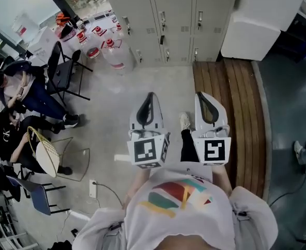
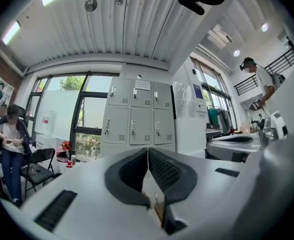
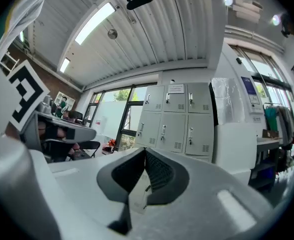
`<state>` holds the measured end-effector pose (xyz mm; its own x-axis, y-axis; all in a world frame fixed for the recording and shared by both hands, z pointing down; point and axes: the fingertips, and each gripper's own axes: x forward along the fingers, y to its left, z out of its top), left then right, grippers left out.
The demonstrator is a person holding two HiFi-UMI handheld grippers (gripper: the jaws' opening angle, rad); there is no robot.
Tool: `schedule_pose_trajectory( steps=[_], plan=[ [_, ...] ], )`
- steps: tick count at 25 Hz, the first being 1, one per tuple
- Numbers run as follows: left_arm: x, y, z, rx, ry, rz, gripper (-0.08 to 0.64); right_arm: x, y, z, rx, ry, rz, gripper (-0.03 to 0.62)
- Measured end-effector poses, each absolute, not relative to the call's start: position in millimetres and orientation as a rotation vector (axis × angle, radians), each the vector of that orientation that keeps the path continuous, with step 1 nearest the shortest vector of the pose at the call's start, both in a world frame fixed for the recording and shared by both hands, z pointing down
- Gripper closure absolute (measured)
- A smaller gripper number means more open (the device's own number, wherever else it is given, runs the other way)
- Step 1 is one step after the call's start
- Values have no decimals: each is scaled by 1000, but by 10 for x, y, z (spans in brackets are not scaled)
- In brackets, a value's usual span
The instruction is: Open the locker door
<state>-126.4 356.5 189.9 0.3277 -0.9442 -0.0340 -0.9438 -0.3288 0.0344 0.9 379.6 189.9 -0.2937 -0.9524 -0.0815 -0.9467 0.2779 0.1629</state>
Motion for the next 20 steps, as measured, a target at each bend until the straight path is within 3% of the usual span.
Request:
schedule_pose_trajectory(
  steps=[10, 20],
  plan=[
    [-1019, 897, 1325, 2505, -2015, -80, 543, 474, 1157, 1252, 1713, -2545, -395, 591],
    [-712, -311, 1300, 2513, -1864, -21, 543, 389, -99, 1269, 1594, -2602, -285, 591]
  ],
)
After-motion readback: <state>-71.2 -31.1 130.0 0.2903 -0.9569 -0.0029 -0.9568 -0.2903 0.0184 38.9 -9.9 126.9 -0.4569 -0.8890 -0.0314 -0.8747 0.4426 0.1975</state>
